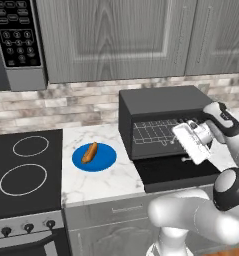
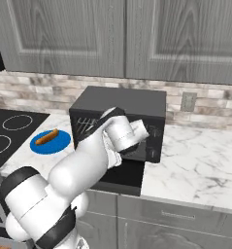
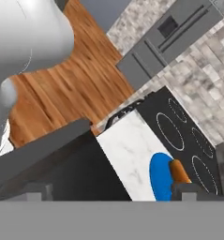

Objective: Open the toaster oven door. Place the hotdog bun on the top rack in the toaster oven and place the steak on the bottom rack.

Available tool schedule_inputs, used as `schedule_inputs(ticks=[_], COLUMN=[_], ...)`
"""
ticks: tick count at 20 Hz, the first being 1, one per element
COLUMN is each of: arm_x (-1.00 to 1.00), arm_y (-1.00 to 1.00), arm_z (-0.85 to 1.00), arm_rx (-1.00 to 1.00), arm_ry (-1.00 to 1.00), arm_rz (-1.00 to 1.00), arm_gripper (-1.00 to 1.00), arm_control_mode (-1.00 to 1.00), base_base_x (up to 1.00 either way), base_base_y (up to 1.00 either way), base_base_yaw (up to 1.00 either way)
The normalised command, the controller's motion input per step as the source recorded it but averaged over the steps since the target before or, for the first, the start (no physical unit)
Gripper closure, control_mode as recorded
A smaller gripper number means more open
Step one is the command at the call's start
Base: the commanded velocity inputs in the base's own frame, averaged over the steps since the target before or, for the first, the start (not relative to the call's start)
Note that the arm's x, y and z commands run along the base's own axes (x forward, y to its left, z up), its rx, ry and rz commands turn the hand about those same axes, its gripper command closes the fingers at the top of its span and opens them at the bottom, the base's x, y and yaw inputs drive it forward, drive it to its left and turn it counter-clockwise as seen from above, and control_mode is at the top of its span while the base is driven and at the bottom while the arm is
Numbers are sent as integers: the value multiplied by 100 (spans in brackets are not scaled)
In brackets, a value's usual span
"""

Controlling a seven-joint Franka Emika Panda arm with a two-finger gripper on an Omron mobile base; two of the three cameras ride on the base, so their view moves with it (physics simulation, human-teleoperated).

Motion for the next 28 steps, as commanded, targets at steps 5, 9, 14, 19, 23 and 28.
schedule_inputs(ticks=[5,9,14,19,23,28], arm_x=[12,56,36,54,67,49], arm_y=[38,62,47,-9,-51,-48], arm_z=[0,23,3,9,14,-40], arm_rx=[60,27,9,2,5,0], arm_ry=[-8,3,4,9,0,0], arm_rz=[-39,-39,-37,-12,-8,-10], arm_gripper=[-100,-100,-100,-100,-100,-100], arm_control_mode=[-100,-100,-100,-100,-100,-100], base_base_x=[0,0,0,0,0,0], base_base_y=[0,0,0,0,0,0], base_base_yaw=[0,0,0,0,0,0])
